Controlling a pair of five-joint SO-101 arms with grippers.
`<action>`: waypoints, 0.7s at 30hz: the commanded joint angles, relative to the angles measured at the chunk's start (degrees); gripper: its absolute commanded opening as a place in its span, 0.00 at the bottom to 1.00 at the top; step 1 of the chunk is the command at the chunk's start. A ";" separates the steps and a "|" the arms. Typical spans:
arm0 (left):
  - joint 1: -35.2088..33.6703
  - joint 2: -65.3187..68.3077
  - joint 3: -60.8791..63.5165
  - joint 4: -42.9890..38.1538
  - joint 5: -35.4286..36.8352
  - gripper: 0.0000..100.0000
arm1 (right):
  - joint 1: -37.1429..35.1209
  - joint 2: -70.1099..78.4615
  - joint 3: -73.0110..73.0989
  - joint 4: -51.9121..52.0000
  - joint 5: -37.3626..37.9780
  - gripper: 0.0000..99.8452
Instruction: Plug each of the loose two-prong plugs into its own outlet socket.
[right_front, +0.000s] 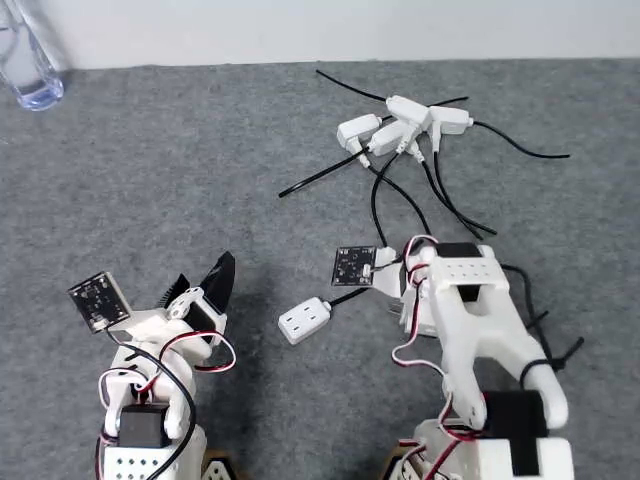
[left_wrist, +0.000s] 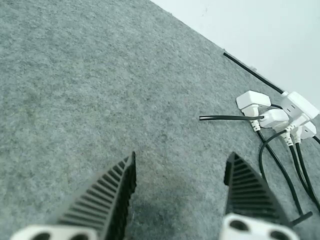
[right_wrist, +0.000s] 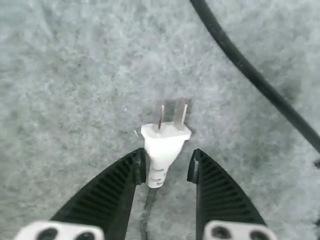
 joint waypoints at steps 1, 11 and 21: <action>0.26 -0.18 -0.40 -0.35 0.62 0.27 | -0.48 0.57 -5.10 -0.31 -0.70 0.15; 0.26 -0.18 -0.40 -0.44 0.62 0.27 | -1.10 0.84 -5.98 -0.31 -0.70 0.15; 0.26 -0.18 -0.40 -0.44 0.62 0.27 | -0.66 -0.04 -9.67 5.67 -0.62 0.15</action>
